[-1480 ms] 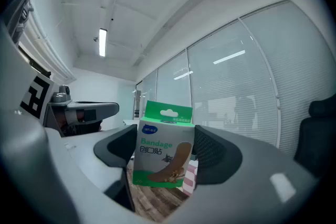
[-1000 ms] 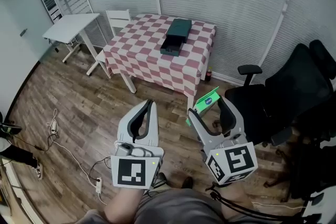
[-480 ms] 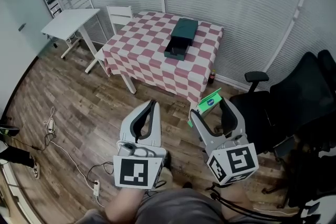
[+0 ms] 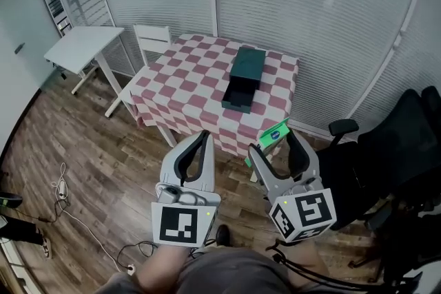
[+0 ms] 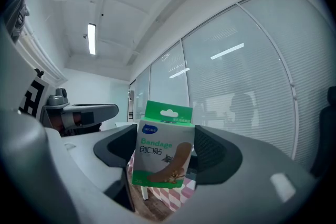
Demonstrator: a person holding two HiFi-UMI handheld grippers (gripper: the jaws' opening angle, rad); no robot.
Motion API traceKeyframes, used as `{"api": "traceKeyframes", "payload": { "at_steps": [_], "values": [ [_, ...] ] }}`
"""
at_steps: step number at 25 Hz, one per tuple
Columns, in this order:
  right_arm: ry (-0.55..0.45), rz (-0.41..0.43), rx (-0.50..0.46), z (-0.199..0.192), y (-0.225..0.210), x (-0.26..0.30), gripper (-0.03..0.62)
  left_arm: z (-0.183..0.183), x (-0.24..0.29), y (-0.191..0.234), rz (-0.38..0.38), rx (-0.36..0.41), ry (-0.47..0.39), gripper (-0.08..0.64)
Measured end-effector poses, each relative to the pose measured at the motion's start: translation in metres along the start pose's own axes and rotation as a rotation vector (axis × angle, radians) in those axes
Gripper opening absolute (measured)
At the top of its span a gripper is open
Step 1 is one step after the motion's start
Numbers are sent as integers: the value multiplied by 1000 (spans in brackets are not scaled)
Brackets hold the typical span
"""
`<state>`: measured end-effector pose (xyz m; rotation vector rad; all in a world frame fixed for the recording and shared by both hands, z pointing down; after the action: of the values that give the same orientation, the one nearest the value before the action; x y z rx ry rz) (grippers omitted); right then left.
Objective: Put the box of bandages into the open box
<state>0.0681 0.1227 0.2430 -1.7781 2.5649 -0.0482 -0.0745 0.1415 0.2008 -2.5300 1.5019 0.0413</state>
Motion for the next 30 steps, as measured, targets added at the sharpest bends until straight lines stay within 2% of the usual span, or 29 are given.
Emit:
{"api": "traceKeyframes", "payload": {
  "at_steps": [7,17,23,30],
  "values": [
    [8,-30,-19,-4,6,49,368,-18,30,44,-23,-22,3,0],
    [70,-84,2,-28,-31,101,368,-56,86,66,-51,-51,59,0],
    [88,-69,25,-37,-60,159,368,-71,144,86,-51,-34,80,0],
    [93,-22,46,-39,-87,226,368,-83,209,111,-14,-23,100,0]
  ]
}}
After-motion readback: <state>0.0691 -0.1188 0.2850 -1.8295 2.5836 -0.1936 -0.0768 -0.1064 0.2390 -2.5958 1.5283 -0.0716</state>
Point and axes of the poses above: the fingertips, and each gripper's own axes: x forward along the fingers, y to its left, z out of its top, the point moved 3 cm from there along -x, backward along the fingers, and after that the axes turned 9 degrees about -z, right-handed, at the moved point
